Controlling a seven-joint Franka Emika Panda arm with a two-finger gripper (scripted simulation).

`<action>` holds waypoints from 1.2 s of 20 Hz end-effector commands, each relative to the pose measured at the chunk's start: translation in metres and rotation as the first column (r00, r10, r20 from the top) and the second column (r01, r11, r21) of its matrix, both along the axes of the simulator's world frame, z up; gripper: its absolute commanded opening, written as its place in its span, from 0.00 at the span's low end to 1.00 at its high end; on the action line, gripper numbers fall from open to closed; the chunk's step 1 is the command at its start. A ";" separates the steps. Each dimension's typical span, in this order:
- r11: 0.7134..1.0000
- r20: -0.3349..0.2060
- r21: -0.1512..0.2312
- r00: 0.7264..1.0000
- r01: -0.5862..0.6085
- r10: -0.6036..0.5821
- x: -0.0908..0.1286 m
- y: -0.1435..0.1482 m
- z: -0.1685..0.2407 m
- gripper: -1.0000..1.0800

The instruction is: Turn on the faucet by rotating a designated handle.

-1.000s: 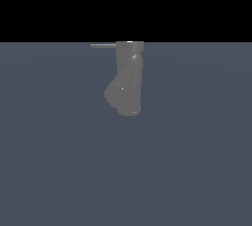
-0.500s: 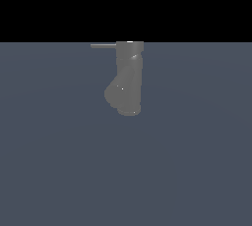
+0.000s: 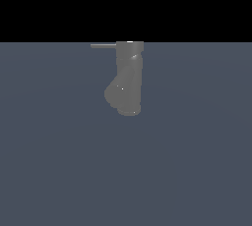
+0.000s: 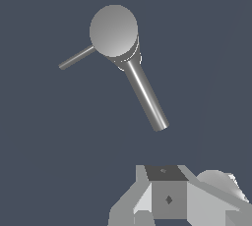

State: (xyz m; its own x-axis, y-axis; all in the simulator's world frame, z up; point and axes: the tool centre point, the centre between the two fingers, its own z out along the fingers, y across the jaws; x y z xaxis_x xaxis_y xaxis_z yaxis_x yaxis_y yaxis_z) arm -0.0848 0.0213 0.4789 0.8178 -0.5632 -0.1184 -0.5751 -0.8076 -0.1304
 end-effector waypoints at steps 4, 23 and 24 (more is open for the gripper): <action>0.989 -0.035 0.005 0.988 0.150 -0.150 0.037 0.006 -0.019 0.00; 0.787 -0.093 -0.085 0.782 0.611 -0.616 0.150 0.034 -0.106 0.00; 0.771 -0.092 -0.092 0.766 0.630 -0.637 0.156 0.036 -0.112 0.00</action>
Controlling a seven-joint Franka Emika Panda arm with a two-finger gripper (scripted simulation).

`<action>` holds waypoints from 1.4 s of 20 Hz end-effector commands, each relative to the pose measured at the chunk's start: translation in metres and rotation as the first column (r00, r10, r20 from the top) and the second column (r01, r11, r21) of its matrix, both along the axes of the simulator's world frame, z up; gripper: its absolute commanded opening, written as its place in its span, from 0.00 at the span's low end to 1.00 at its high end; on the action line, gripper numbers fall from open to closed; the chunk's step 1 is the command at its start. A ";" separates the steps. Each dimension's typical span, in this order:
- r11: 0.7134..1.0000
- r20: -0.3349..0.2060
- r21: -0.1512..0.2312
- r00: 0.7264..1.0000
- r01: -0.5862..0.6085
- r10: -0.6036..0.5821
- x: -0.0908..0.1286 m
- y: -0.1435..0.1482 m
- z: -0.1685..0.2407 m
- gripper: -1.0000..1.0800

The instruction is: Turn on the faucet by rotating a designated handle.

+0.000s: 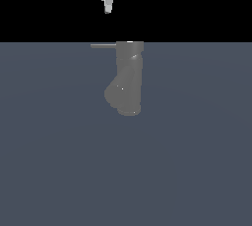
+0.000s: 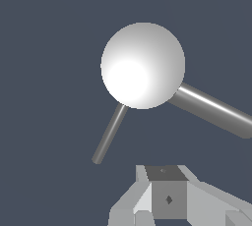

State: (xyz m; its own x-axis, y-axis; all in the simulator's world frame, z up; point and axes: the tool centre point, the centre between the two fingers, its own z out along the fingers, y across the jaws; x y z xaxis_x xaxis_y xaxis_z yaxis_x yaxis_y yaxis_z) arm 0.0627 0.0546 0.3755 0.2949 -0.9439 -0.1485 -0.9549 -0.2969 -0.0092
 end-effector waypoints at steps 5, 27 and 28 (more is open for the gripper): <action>0.985 -0.010 -0.047 0.986 0.165 -0.166 0.033 0.014 -0.035 0.00; 0.890 0.035 -0.145 0.901 0.433 -0.433 0.084 0.048 -0.105 0.00; 0.890 0.035 -0.145 0.901 0.433 -0.433 0.084 0.048 -0.105 0.00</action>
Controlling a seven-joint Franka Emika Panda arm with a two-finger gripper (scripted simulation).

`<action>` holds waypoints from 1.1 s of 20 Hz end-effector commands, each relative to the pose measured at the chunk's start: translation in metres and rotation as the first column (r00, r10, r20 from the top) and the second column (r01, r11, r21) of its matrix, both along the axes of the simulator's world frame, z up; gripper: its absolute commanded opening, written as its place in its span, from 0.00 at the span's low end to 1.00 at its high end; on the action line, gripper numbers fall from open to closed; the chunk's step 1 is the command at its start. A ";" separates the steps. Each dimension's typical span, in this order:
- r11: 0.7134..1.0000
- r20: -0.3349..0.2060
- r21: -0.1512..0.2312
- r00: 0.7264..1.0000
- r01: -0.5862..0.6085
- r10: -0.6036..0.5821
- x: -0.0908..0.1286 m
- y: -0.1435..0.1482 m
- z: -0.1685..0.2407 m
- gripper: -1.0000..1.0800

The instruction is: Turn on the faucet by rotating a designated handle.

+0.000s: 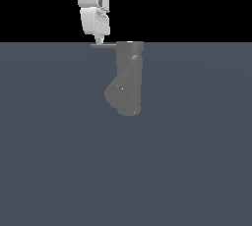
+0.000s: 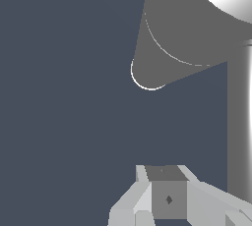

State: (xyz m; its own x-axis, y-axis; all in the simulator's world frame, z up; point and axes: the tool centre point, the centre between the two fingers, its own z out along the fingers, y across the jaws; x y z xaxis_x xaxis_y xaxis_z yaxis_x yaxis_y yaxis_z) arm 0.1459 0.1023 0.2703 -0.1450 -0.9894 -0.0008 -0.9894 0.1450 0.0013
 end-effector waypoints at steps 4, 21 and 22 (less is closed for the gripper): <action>1.000 0.001 -0.001 1.000 0.002 -0.002 -0.002 0.000 0.000 0.00; 1.000 0.001 -0.001 1.000 0.002 -0.002 -0.037 0.003 0.000 0.00; 1.000 0.001 -0.001 1.000 0.002 -0.002 -0.039 0.004 0.000 0.00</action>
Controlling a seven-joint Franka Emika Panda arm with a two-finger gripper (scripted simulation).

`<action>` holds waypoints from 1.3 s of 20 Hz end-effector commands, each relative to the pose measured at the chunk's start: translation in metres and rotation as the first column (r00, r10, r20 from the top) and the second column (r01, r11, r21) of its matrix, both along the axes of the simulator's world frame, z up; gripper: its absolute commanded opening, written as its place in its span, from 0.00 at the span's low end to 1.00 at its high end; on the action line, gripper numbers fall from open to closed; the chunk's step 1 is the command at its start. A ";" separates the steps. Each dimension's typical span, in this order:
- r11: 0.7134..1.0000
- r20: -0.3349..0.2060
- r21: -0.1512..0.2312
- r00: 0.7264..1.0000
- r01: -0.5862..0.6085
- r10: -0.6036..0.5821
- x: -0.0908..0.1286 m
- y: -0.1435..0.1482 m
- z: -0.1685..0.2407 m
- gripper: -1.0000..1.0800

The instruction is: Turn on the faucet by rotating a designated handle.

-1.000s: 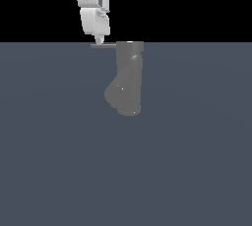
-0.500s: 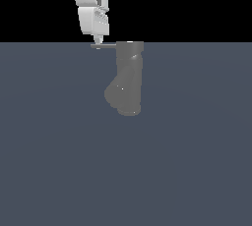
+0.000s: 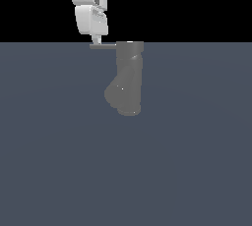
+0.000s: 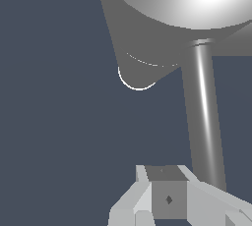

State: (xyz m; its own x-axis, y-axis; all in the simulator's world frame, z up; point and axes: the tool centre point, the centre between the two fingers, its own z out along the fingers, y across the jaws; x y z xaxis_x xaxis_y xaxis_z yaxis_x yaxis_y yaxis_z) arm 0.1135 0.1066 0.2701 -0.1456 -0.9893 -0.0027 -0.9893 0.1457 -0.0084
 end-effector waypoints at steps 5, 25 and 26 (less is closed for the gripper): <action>1.000 -0.009 -0.001 1.000 0.001 -0.001 -0.018 0.000 0.000 0.00; 1.000 -0.009 -0.001 1.000 0.002 -0.002 -0.064 0.004 0.000 0.00; 1.000 -0.001 -0.003 1.000 0.001 -0.001 -0.058 0.005 0.000 0.00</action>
